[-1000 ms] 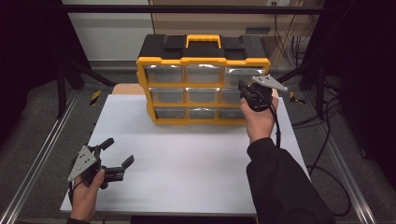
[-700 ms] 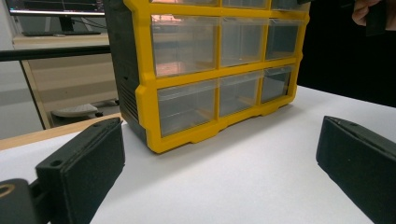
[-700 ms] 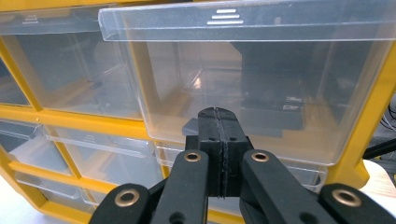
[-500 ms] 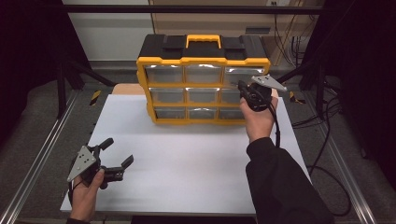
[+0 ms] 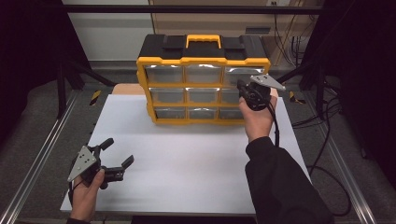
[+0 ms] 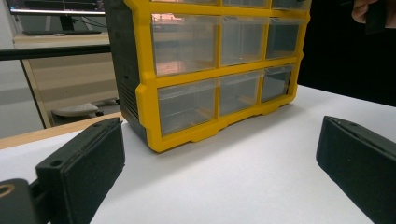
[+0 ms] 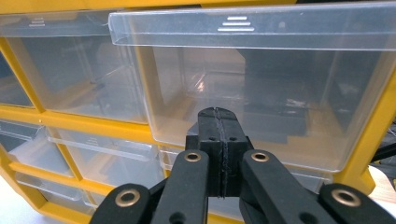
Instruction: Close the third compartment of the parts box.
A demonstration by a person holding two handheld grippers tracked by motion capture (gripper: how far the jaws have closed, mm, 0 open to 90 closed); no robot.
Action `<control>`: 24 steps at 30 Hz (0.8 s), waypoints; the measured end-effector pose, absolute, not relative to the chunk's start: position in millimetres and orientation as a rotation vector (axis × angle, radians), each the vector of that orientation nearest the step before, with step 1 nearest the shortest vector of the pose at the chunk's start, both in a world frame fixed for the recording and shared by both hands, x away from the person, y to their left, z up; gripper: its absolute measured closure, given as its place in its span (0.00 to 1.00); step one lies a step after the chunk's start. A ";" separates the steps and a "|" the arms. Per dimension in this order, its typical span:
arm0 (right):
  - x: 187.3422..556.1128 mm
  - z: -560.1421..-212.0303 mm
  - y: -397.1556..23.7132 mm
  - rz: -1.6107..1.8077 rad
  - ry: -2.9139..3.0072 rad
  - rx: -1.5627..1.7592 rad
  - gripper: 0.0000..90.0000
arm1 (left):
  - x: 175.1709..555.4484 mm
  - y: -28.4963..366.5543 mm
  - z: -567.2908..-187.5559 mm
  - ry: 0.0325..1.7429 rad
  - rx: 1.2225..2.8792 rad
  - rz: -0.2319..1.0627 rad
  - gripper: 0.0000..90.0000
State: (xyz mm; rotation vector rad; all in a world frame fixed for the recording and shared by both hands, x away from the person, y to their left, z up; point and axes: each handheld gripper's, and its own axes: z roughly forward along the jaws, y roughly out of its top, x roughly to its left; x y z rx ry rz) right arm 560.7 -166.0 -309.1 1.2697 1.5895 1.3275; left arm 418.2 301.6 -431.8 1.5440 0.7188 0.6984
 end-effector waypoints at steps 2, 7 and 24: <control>561.4 -308.8 -165.7 1.326 1.590 1.270 1.00 | 418.2 301.5 -431.8 0.719 1.545 0.698 0.01; 564.0 -309.2 -165.1 1.326 1.576 1.282 1.00 | 418.3 301.5 -431.8 0.719 1.546 0.701 0.01; 568.4 -309.8 -165.4 1.339 1.556 1.294 1.00 | 418.6 301.6 -431.9 0.720 1.544 0.698 0.01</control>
